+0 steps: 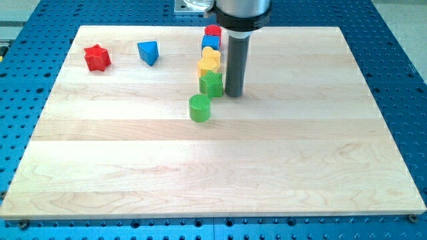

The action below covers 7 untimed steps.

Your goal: Move the green blocks to the bottom of the yellow blocks

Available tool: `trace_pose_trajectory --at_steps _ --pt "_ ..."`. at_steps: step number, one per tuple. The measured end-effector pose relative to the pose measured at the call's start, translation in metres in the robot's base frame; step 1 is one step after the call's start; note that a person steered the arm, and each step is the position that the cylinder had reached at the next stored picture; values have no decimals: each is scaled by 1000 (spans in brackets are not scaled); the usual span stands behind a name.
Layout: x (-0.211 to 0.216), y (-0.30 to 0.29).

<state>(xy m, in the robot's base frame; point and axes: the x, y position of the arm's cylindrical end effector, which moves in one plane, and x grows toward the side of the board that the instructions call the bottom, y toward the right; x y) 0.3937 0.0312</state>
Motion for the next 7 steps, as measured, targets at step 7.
trace_pose_trajectory --at_steps 7 --pt "95 -51"
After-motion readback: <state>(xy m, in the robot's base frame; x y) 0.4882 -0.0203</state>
